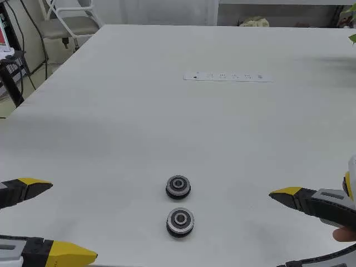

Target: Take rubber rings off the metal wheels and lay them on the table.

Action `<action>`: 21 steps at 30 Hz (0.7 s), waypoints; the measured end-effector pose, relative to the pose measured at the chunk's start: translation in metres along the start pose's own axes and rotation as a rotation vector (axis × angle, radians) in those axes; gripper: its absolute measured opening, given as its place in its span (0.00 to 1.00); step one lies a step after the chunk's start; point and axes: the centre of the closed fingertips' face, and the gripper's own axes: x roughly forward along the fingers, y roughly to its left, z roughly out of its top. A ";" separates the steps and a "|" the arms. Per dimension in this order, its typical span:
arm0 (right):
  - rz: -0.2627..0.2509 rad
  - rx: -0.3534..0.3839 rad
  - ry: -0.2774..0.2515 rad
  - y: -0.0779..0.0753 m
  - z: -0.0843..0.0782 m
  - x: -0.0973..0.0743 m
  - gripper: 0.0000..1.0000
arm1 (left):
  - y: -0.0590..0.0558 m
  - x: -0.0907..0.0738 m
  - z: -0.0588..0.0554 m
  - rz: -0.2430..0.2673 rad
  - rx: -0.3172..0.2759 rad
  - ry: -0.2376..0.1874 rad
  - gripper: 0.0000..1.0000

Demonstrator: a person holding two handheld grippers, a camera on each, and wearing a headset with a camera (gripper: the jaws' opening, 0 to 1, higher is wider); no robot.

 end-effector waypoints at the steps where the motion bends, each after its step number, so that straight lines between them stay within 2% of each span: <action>1: 0.000 0.001 0.000 0.000 0.000 0.000 0.94 | 0.000 0.000 0.000 0.001 0.001 -0.002 0.95; 5: -0.004 0.003 0.000 -0.001 0.000 0.000 0.94 | 0.002 -0.001 0.001 0.005 0.002 -0.007 0.96; 13: -0.019 0.036 -0.023 -0.003 0.002 -0.001 0.93 | -0.001 0.001 -0.004 -0.016 0.005 0.022 0.94; 21: -0.026 0.050 -0.011 -0.003 -0.002 -0.001 0.92 | -0.004 0.001 -0.006 -0.031 -0.015 0.031 0.93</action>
